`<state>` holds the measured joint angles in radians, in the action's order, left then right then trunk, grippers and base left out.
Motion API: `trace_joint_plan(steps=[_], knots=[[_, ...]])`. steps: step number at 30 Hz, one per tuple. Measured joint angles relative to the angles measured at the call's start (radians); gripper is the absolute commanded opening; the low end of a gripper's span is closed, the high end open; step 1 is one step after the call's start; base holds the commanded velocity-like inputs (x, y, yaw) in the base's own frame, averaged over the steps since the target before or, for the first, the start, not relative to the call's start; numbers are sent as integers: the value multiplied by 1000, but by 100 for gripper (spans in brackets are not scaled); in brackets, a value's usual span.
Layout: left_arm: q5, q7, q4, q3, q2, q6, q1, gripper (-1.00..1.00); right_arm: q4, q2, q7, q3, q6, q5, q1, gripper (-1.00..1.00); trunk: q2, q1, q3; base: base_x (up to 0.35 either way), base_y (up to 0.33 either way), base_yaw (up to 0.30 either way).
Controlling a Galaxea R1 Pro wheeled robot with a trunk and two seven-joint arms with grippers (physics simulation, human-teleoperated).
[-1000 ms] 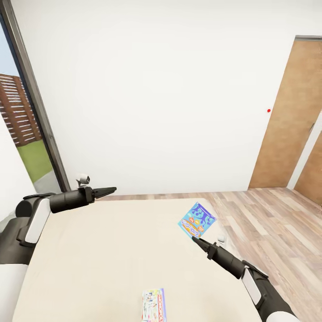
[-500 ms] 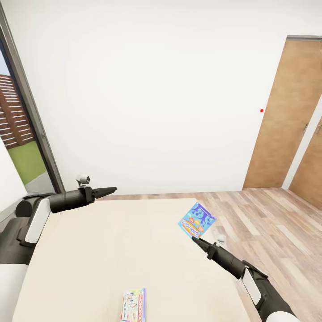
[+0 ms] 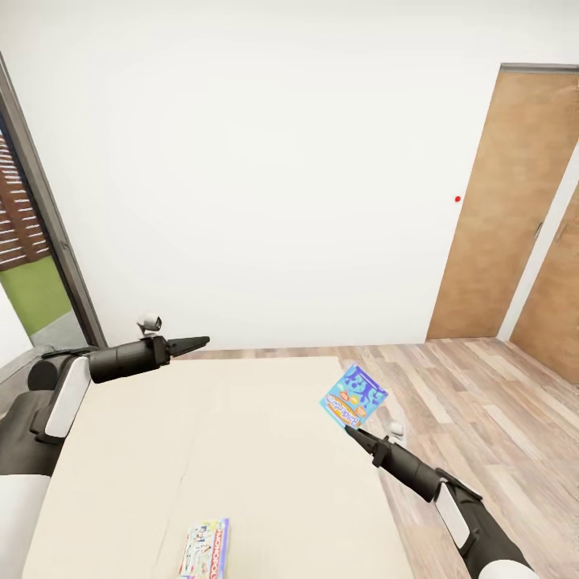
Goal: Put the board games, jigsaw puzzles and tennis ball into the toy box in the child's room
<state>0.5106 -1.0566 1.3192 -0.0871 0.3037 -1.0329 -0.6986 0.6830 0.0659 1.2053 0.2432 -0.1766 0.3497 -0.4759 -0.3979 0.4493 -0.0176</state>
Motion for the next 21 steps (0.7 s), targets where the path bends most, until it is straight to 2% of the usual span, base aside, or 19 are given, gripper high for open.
trace_joint_plan(steps=[21], knots=[[0,1,0,0,0,0,0,100,0,0,-1,0,3,0,0,-100,0,0,0,0,-305,0]])
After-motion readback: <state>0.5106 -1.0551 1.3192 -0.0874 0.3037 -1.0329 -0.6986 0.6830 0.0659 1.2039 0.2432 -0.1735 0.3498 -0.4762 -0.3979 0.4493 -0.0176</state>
